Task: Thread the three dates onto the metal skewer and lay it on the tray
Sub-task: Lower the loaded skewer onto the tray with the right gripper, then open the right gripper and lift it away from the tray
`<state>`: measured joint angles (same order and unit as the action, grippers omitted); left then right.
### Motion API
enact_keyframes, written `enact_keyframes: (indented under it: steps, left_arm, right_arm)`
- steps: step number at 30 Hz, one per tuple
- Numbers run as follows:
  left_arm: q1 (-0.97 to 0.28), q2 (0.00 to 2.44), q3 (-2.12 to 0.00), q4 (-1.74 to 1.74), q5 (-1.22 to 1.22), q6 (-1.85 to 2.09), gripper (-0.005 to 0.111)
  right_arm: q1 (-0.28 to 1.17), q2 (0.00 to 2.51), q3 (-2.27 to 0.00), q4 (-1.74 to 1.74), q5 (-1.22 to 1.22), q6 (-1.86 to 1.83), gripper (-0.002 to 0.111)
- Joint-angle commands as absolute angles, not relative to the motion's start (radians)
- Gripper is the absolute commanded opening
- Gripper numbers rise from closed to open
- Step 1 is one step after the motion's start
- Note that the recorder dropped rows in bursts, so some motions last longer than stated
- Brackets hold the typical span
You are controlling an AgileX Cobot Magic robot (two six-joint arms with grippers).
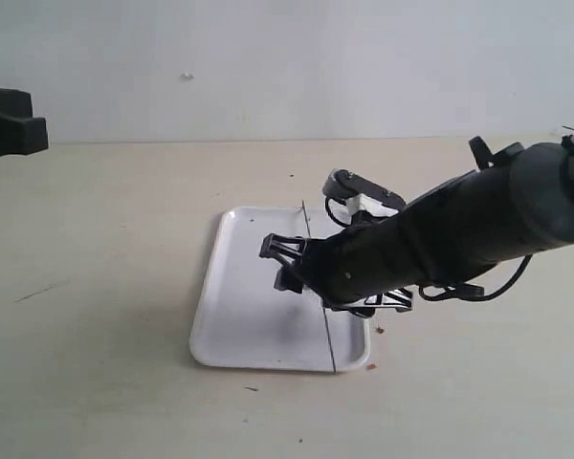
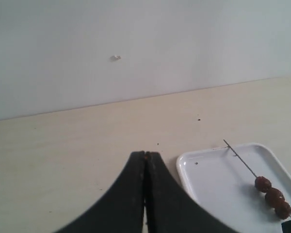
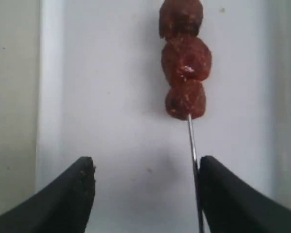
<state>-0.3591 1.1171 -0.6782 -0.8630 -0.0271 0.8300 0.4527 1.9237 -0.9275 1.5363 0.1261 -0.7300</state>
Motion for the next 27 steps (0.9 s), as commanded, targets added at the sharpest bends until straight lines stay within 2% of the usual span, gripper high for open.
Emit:
enact_keyframes:
  steps: [1,9,13,16,21,27]
  left_arm:
    - [-0.358,1.102,-0.672,-0.873,0.021,0.833,0.000]
    - [-0.358,0.941,-0.542,-0.912,-0.008,0.830,0.000]
    - [-0.358,0.798,-0.429,-0.931,-0.038,0.830,0.000]
    - [-0.358,0.653,-0.353,-0.961,-0.062,0.830,0.000]
    - [-0.358,0.419,-0.244,-0.964,-0.060,0.813,0.000]
    - [-0.358,0.223,-0.147,-0.979,-0.050,0.807,0.000]
  right_arm:
    - [0.454,1.865,-0.926,1.464,0.120,-0.733,0.061]
    - [0.454,1.788,-0.924,1.377,0.073,-0.733,0.060]
    - [0.454,1.725,-0.921,1.232,0.007,-0.735,0.055]
    - [0.454,1.644,-0.898,1.194,-0.044,-0.743,0.041]
    - [0.454,1.475,-0.833,1.194,-0.105,-0.946,0.000]
    - [0.454,1.201,-0.723,1.194,-0.116,-1.011,0.000]
